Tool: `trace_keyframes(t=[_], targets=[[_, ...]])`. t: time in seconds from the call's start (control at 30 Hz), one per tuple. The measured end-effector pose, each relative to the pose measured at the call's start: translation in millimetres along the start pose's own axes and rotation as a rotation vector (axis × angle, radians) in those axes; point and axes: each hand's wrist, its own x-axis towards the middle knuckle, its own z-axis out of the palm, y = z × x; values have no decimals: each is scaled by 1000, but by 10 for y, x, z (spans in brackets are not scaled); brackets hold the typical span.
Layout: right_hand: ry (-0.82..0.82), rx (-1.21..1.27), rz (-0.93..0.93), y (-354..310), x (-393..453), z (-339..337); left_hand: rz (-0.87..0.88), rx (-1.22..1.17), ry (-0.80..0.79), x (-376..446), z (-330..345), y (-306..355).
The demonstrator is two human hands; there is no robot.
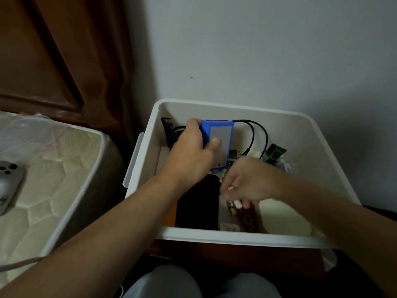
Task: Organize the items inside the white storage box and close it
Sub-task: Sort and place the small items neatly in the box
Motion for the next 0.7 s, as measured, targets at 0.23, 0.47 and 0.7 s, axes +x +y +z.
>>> trace_keyframes(t=[0.23, 0.47, 0.7], targets=[[18, 1219, -29, 529, -396, -313, 98, -285, 40, 10, 17, 18], [-140, 1832, -2, 467, -470, -164, 64, -426, 21, -67, 4, 47], [-90, 1627, 120, 397, -501, -164, 19, -387, 46, -77, -10, 55]])
